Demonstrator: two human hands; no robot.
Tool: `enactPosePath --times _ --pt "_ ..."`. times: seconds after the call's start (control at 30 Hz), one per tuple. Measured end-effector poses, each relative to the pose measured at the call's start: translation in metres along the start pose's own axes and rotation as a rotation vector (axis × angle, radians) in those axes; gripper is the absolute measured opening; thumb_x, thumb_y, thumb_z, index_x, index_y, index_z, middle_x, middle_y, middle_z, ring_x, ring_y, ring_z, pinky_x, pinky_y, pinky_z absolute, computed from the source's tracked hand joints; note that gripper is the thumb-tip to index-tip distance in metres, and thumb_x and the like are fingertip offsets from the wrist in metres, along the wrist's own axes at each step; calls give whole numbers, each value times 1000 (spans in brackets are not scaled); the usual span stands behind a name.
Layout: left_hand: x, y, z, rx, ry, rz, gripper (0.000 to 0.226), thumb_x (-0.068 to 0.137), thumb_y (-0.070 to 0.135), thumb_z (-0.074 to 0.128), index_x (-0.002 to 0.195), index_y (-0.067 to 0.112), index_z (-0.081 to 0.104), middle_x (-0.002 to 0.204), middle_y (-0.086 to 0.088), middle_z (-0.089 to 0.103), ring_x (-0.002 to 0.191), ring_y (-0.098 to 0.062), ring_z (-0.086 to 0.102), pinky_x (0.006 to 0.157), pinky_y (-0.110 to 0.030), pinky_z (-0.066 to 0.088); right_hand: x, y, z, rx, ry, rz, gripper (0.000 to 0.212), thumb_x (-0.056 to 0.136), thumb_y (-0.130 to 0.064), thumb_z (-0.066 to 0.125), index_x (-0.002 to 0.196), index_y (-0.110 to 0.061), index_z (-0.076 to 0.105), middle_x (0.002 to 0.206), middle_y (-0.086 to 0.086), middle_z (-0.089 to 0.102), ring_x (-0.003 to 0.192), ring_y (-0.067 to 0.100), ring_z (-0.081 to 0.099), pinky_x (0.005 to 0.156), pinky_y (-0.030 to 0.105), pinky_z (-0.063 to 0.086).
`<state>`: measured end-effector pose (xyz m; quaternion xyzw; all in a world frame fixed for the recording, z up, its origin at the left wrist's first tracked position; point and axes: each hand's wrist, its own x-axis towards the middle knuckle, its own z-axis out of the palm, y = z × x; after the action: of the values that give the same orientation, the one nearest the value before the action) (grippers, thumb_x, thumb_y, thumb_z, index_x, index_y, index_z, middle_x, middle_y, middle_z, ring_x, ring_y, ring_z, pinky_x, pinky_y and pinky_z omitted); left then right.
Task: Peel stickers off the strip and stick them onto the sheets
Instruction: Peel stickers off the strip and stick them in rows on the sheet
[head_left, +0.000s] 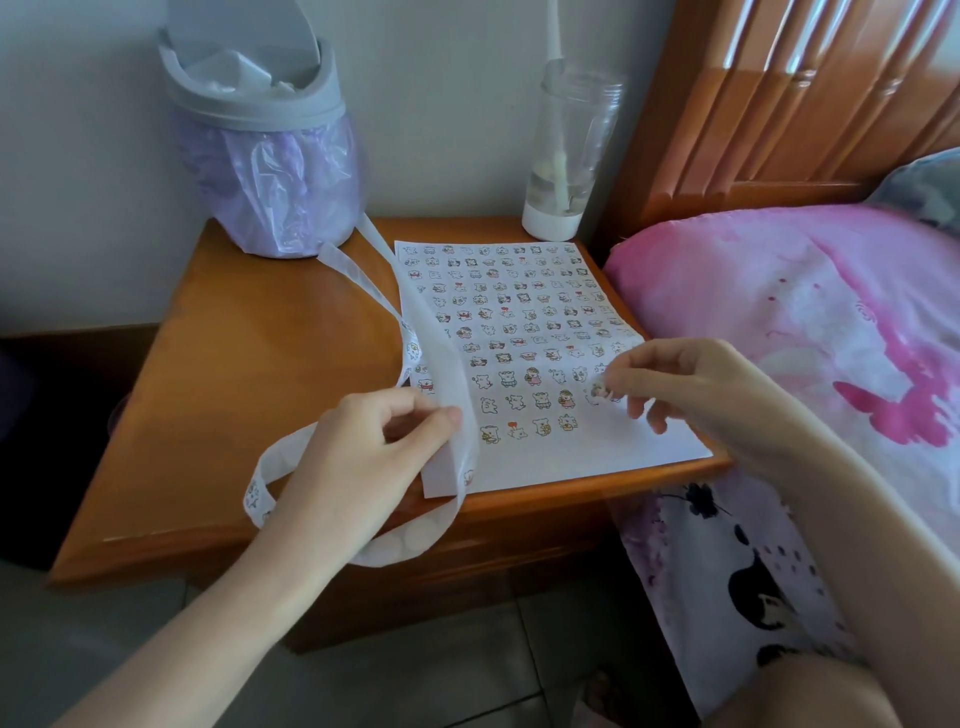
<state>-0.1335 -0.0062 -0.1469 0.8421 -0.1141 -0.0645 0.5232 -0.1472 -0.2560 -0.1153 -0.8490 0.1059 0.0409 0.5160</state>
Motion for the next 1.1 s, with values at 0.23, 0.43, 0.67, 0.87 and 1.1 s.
enactPosePath --times 0.23,0.43,0.67,0.87,1.1 --pt "1 -1 0 56 -5 36 14 85 36 59 72 34 65 66 23 66 76 9 61 58 -6 42 -1 9 4 -57 3 -2 9 80 -22 72 79 -13 74 54 -5 58 44 6 42 54 19 37" --pt "2 -3 0 61 -7 55 14 85 37 59 72 35 64 63 24 64 75 6 62 57 -5 40 2 11 8 -90 -1 -26 7 80 -21 73 77 -14 73 48 -8 56 40 2 40 47 14 34" --pt "2 -5 0 69 -15 81 15 85 36 59 70 35 63 61 27 62 74 8 60 58 -2 41 2 13 8 -79 -4 -44 5 79 -17 74 77 -12 73 52 -8 62 42 0 42 45 10 35" --pt "2 -4 1 98 4 89 16 85 37 58 71 35 63 63 24 63 76 6 61 59 -6 38 2 14 10 -94 10 -55 5 78 -17 74 78 -13 73 62 -6 68 45 -1 45 46 11 36" --pt "2 -4 1 97 5 80 14 85 38 58 72 35 63 67 20 63 75 2 61 58 -7 40 2 14 9 -105 7 -64 4 78 -17 74 78 -13 73 62 -6 68 44 -3 46 45 9 36"
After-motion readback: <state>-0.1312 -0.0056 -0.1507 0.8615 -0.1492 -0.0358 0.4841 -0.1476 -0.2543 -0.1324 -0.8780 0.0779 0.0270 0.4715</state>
